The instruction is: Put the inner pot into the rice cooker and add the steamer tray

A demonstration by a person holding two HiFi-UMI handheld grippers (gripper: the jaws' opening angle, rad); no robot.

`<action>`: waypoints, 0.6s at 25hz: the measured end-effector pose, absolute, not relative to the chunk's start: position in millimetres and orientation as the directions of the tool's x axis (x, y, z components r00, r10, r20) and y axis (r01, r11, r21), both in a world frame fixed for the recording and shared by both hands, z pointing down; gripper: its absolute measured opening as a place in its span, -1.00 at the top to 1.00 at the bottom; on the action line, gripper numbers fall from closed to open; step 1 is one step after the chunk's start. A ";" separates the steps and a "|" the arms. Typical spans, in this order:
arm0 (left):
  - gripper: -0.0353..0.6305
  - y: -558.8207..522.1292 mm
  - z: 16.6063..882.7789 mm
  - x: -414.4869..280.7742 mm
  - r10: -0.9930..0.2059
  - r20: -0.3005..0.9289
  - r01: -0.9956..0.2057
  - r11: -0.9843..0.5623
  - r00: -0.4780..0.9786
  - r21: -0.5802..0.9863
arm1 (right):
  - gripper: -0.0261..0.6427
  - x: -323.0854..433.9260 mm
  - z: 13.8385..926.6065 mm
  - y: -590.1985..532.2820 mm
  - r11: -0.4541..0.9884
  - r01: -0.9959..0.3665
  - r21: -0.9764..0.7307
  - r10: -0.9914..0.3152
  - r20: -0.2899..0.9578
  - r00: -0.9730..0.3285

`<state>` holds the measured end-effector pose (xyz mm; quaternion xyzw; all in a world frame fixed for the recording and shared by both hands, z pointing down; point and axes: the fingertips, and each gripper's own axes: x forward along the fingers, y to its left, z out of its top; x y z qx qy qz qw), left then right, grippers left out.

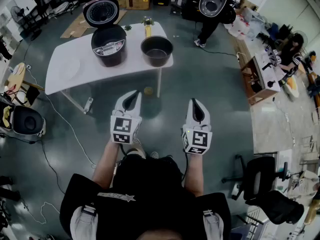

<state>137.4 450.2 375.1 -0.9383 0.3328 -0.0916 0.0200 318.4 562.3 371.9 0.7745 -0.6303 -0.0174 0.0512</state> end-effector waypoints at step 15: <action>0.86 400.6 380.4 148.5 -0.628 0.166 -0.619 -0.778 0.760 -0.106 | 0.91 330.6 381.1 511.6 -0.198 -0.977 0.084 -0.977 0.062 0.204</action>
